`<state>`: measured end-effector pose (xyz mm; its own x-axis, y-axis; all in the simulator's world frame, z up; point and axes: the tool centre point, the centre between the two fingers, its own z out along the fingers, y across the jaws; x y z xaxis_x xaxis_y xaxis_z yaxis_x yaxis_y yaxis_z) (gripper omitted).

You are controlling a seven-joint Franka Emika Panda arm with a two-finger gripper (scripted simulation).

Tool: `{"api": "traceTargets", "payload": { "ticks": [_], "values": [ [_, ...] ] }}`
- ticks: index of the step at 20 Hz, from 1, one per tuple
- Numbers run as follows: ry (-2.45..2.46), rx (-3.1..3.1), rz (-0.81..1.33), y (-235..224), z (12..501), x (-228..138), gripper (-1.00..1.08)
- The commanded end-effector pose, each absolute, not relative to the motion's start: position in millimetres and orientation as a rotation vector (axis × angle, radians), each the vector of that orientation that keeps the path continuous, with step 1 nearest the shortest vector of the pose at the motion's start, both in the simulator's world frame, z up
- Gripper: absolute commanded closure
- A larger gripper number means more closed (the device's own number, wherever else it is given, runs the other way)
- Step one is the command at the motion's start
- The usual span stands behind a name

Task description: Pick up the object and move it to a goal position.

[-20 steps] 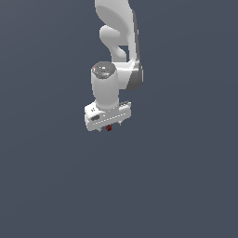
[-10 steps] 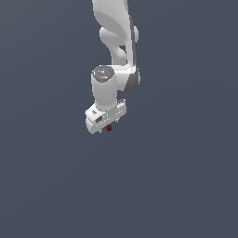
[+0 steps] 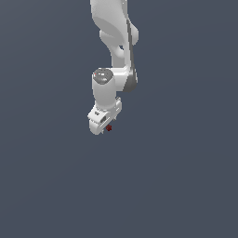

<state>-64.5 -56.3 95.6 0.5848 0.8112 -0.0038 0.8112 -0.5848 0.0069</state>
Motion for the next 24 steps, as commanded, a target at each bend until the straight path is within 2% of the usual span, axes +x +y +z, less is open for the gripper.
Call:
{"api": "traceTargets", "payload": {
  "ticks": [1,12,24],
  "values": [
    [1.524,2.739,-0.001,-57.2,90.6,-70.0,-0.92],
    [1.864,2.526,-0.002,-59.0,73.2,-91.2,-0.92],
    [1.988,2.433,0.0,-59.0,67.0,-99.6,-0.92]
  ]
}}
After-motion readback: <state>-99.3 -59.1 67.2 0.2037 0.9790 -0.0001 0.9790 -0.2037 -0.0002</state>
